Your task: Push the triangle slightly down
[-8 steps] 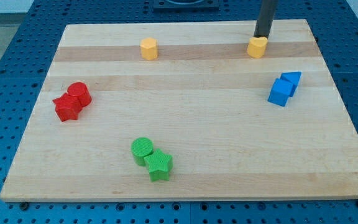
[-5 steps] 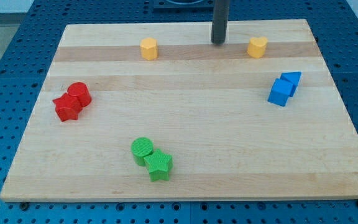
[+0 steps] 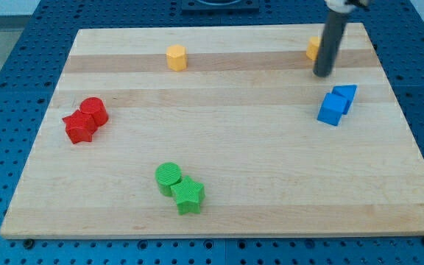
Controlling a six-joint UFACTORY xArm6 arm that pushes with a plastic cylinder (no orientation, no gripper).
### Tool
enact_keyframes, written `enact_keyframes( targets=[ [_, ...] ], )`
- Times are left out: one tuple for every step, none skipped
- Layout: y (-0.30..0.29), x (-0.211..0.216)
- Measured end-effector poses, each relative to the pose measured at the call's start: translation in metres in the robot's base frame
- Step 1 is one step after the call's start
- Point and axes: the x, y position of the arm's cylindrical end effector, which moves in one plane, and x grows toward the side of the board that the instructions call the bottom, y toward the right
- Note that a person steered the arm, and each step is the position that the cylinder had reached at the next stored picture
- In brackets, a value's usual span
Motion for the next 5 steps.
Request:
enact_keyframes(
  targets=[
    [0.001,0.007],
    [0.011,0.023],
    [0.011,0.024],
    [0.014,0.03],
    [0.025,0.041]
  ],
)
